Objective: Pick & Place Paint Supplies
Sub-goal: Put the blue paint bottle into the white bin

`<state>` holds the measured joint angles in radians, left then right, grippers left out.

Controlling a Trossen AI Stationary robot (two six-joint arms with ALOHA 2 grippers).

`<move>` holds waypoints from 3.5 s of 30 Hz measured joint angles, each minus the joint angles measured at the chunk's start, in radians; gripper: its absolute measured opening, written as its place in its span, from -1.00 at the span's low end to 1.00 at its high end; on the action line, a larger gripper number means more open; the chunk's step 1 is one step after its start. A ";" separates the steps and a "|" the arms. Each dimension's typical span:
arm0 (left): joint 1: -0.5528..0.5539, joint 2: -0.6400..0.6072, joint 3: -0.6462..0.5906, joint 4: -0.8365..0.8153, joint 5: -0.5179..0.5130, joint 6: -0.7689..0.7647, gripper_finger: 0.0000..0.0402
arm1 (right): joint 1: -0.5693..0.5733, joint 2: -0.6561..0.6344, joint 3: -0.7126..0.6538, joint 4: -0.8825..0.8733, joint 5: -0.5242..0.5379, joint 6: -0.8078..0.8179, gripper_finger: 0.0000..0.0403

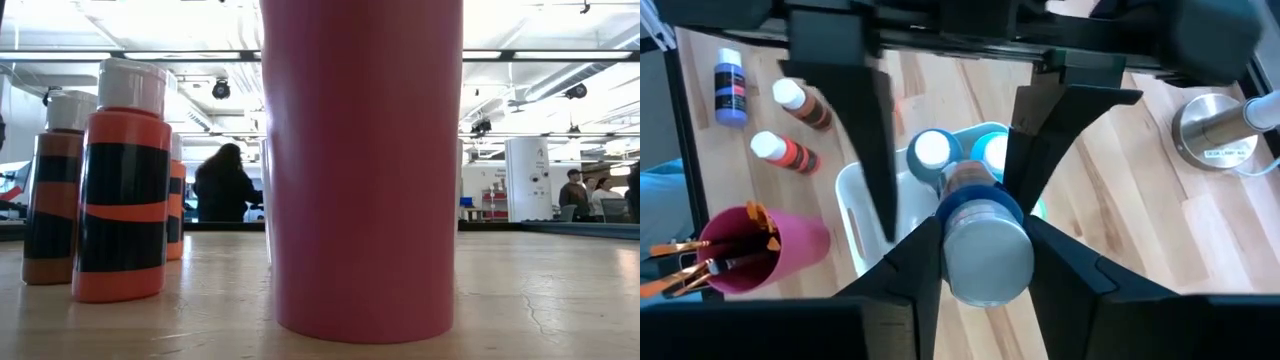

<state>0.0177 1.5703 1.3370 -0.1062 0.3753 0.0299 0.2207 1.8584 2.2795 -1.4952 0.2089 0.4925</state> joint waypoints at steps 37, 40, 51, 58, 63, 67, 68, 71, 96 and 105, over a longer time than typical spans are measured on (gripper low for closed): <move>0.033 -0.574 -0.527 0.193 -0.377 -0.047 0.57 | 0.091 0.004 -0.172 0.180 -0.060 -0.035 -0.45; 0.033 -0.575 -0.528 0.195 -0.381 -0.047 0.57 | 0.095 0.005 -0.216 0.198 -0.065 -0.004 -0.45; 0.035 -0.574 -0.539 0.196 -0.445 -0.028 0.56 | 0.113 0.007 -0.319 0.308 -0.057 0.125 -0.45; 0.037 -0.574 -0.539 0.204 -0.492 -0.017 0.57 | 0.114 0.009 -0.409 0.362 -0.052 0.187 -0.45; 0.040 -0.574 -0.539 0.207 -0.493 -0.005 0.57 | 0.113 0.010 -0.466 0.441 -0.051 0.190 -0.45; 0.040 -0.574 -0.539 0.206 -0.493 -0.004 0.57 | 0.109 0.010 -0.498 0.484 -0.050 0.190 -0.45; 0.040 -0.574 -0.539 0.206 -0.493 -0.004 0.56 | 0.107 0.010 -0.505 0.489 -0.050 0.189 -0.45; 0.040 -0.574 -0.539 0.203 -0.493 -0.004 0.56 | 0.102 0.010 -0.523 0.495 -0.037 0.190 -0.45; 0.040 -0.574 -0.539 0.203 -0.493 -0.003 0.56 | 0.073 0.258 -0.293 0.295 -0.053 0.027 -0.45; 0.040 -0.573 -0.539 0.199 -0.493 0.014 0.57 | 0.051 0.314 -0.237 0.213 -0.104 -0.018 -0.45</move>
<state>0.0578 0.9969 0.7979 0.0932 -0.1178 0.0444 0.2714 2.1726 2.0428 -1.2826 0.1045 0.4742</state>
